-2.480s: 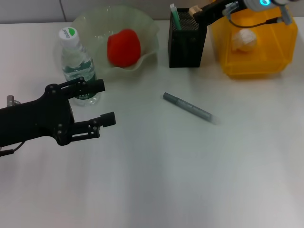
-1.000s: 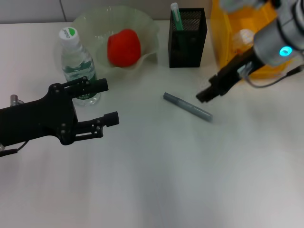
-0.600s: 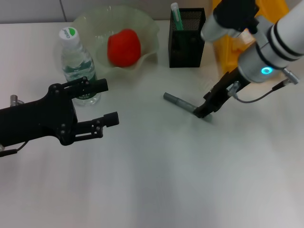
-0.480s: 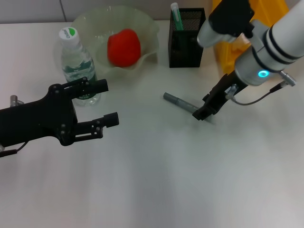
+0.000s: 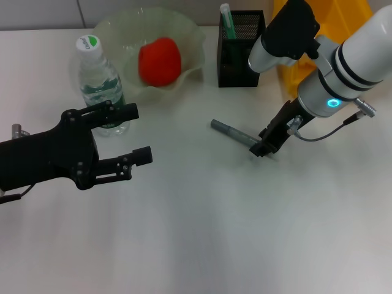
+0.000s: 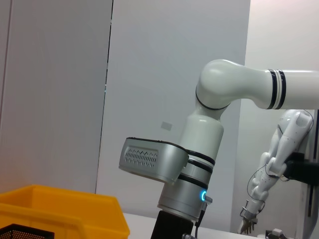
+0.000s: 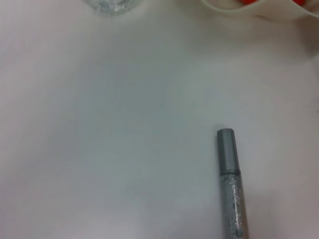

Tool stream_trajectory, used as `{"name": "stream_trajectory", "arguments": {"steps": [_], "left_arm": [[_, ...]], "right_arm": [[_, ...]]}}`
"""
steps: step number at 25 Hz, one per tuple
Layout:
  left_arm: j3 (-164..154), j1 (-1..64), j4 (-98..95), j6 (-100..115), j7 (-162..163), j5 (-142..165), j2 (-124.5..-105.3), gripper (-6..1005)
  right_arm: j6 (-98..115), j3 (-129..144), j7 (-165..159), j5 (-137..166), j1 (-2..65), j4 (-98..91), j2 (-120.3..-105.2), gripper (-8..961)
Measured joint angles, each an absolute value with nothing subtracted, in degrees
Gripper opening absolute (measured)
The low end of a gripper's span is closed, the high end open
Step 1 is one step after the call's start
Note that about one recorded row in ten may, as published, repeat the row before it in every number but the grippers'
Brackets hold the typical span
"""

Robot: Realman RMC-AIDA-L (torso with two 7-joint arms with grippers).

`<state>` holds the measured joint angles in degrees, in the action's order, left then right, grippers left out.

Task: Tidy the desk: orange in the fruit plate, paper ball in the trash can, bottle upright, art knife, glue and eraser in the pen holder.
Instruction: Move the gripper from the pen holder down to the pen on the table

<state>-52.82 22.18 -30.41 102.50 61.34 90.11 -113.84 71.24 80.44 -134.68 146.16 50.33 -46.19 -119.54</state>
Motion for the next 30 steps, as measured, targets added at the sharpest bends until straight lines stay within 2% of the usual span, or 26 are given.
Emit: {"name": "stream_trajectory", "arguments": {"steps": [5,13,18,23,30], "left_arm": [[-52.8,22.2,-30.4,102.5,61.1,90.1,-113.95,797],[-52.8,22.1,-30.4,102.6,61.1,90.1,-114.13,797],[-52.8,22.1,-30.4,102.6,61.1,90.1,-114.15,797],[-52.8,22.1,-30.4,102.6,61.1,90.1,-114.17,797],[-52.8,22.1,-30.4,102.6,61.1,90.1,-114.17,797]], "right_arm": [[70.8,80.4,-134.6,146.2,50.1,-45.8,-119.53,371],[69.4,81.1,-134.4,146.2,50.1,-44.6,-119.53,352],[69.3,81.1,-134.7,146.2,50.1,-44.6,-119.53,279],[69.4,81.1,-134.5,146.2,50.1,-44.6,-119.52,264],[70.5,81.6,-134.6,146.2,50.1,-45.5,-119.53,192]]}}
